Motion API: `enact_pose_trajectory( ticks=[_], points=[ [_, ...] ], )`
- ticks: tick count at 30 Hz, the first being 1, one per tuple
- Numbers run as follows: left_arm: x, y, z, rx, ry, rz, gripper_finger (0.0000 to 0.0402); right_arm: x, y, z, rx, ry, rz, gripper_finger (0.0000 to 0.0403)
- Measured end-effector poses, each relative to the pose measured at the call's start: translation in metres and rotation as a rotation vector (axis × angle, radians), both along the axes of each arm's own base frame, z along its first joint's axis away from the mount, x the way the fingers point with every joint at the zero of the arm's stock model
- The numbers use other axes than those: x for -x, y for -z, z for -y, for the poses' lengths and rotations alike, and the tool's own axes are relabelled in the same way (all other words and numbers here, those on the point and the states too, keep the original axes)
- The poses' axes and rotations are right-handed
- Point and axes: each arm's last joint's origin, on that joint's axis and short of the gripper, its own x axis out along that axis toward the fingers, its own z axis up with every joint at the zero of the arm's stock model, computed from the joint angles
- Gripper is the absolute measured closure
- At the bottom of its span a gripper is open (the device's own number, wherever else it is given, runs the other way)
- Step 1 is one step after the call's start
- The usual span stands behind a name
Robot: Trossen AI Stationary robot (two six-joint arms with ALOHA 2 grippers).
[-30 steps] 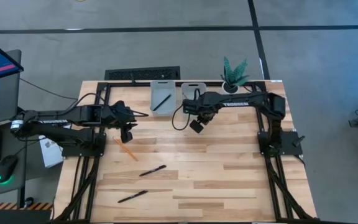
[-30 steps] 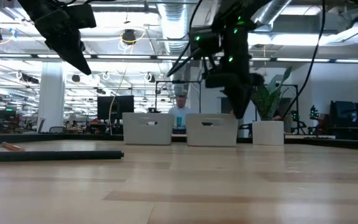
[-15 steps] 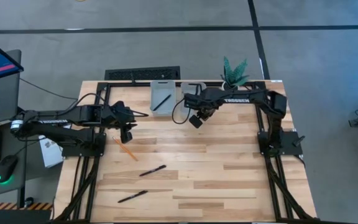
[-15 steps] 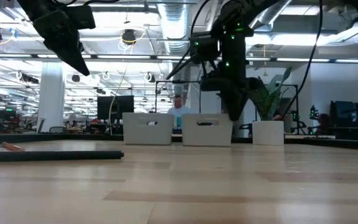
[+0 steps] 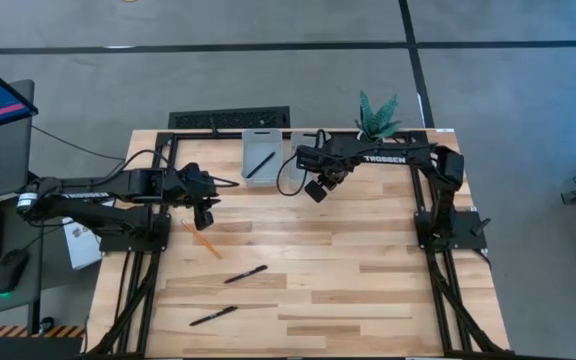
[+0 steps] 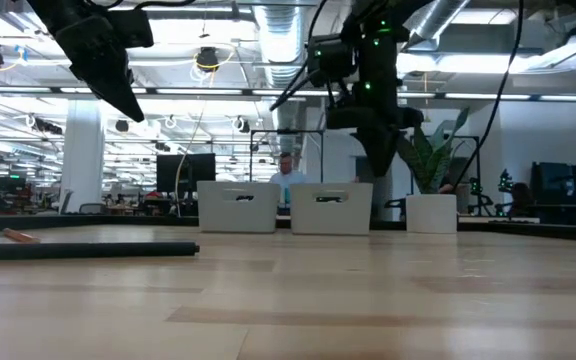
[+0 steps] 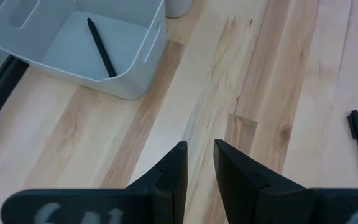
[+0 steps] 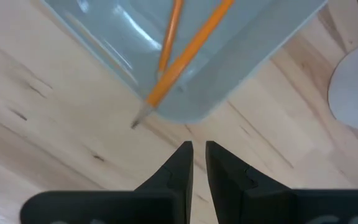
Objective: Sort pens & pencils
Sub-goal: Put the top black pen into the left gray bin
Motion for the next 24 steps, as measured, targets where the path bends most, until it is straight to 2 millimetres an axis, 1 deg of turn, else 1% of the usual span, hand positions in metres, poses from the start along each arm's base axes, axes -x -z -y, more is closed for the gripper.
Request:
enact_pose_trajectory(
  ticks=[3, 9, 15, 19, 21, 22, 24],
  points=[
    [0.000, 0.000, 0.000, 0.006, -0.007, 0.002, 0.0330, -0.001, -0.006, -0.003, -0.005, 0.002, -0.008, 0.0337],
    [0.000, 0.000, 0.000, 0.015, -0.001, 0.003, 0.0330, -0.010, -0.019, -0.015, 0.008, -0.034, 0.045, 0.0337],
    [-0.001, -0.001, 0.001, 0.036, 0.018, 0.023, 0.0330, -0.019, -0.022, -0.027, 0.019, -0.054, 0.104, 0.0337],
    [-0.003, -0.010, 0.008, 0.068, 0.129, 0.130, 0.0330, -0.021, -0.029, -0.046, 0.022, -0.104, 0.137, 0.0337],
    [-0.001, -0.016, 0.010, 0.060, 0.151, 0.192, 0.0330, -0.022, -0.034, -0.057, 0.026, -0.134, 0.169, 0.0337],
    [0.000, -0.020, 0.011, 0.055, 0.157, 0.227, 0.0330, -0.020, -0.038, -0.063, 0.027, -0.150, 0.181, 0.0337],
    [0.002, -0.027, 0.013, 0.045, 0.169, 0.298, 0.0330, -0.021, -0.052, -0.077, 0.042, -0.186, 0.276, 0.0337]
  ],
)
